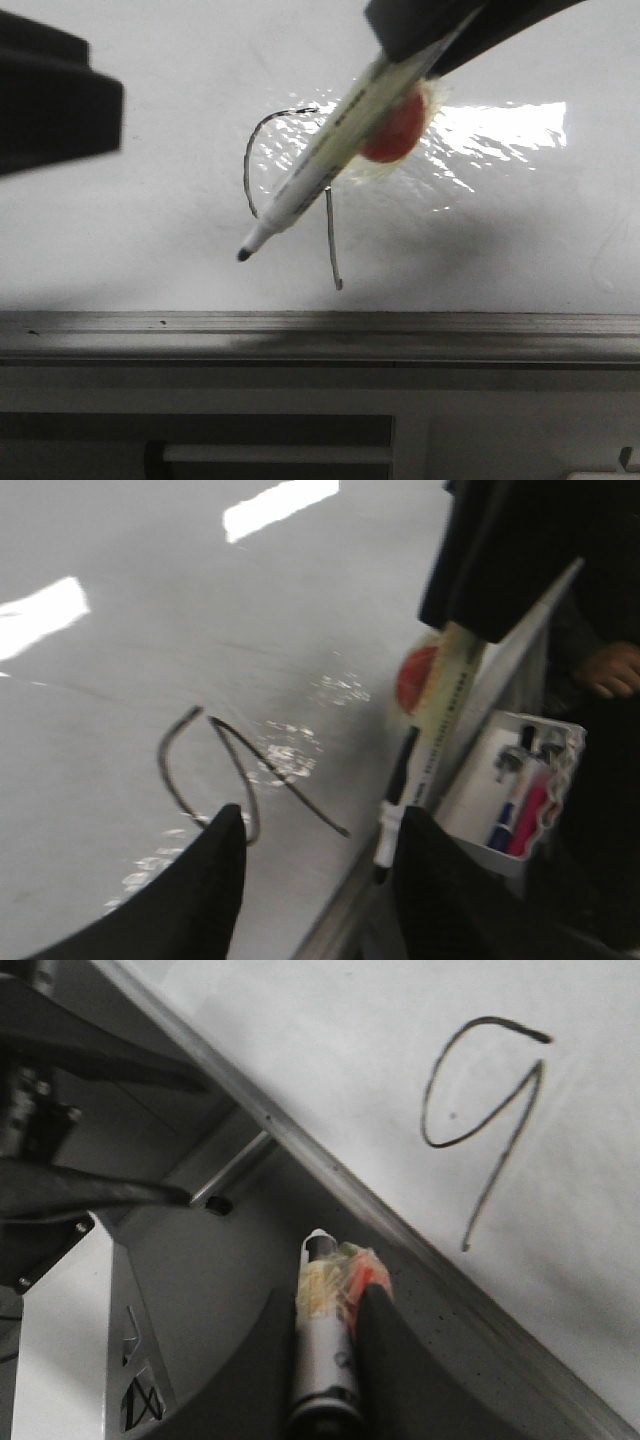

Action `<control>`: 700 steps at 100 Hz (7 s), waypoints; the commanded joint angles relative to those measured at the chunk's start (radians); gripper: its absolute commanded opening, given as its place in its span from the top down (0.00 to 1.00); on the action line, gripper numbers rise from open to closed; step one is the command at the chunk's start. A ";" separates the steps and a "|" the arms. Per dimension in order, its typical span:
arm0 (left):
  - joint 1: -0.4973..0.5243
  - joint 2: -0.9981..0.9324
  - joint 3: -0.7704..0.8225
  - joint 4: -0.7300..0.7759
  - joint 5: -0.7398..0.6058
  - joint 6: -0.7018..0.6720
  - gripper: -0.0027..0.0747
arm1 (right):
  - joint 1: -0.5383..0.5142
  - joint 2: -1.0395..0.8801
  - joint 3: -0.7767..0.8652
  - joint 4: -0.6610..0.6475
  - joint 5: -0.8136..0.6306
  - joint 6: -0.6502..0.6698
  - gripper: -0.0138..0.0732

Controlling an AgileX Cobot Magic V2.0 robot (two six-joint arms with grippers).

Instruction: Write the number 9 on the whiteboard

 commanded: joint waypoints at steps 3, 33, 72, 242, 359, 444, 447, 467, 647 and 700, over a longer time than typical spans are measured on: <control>-0.052 0.094 -0.032 -0.024 -0.134 -0.011 0.56 | 0.044 0.014 -0.023 0.026 -0.092 0.002 0.91; -0.055 0.202 -0.032 -0.083 -0.253 -0.005 0.56 | 0.090 0.066 -0.023 0.049 -0.113 0.002 0.91; -0.055 0.221 -0.032 -0.009 -0.217 -0.002 0.62 | 0.090 0.066 -0.023 0.077 -0.090 0.002 0.91; -0.055 0.326 -0.032 -0.894 -0.144 -0.021 0.99 | 0.090 0.066 -0.023 0.061 -0.050 0.002 0.38; -0.055 -0.190 -0.030 -0.624 0.059 -0.016 0.92 | 0.090 -0.211 0.308 -0.145 -0.491 -0.003 0.91; -0.055 -0.659 -0.030 -0.391 0.676 0.024 0.99 | 0.090 -0.873 0.834 -0.175 -0.821 -0.004 0.91; -0.055 -0.659 -0.030 -0.398 0.676 0.024 0.99 | 0.090 -0.873 0.836 -0.175 -0.822 -0.004 0.91; -0.055 -0.659 -0.030 -0.399 0.676 0.024 0.99 | 0.090 -0.873 0.838 -0.175 -0.822 -0.004 0.91; 0.743 -0.902 0.312 -0.674 0.660 0.387 0.99 | 0.090 -0.873 0.841 -0.175 -0.821 -0.004 0.91; 0.743 -0.902 0.312 -0.674 0.660 0.387 0.99 | 0.090 -0.875 0.846 -0.175 -0.826 -0.004 0.91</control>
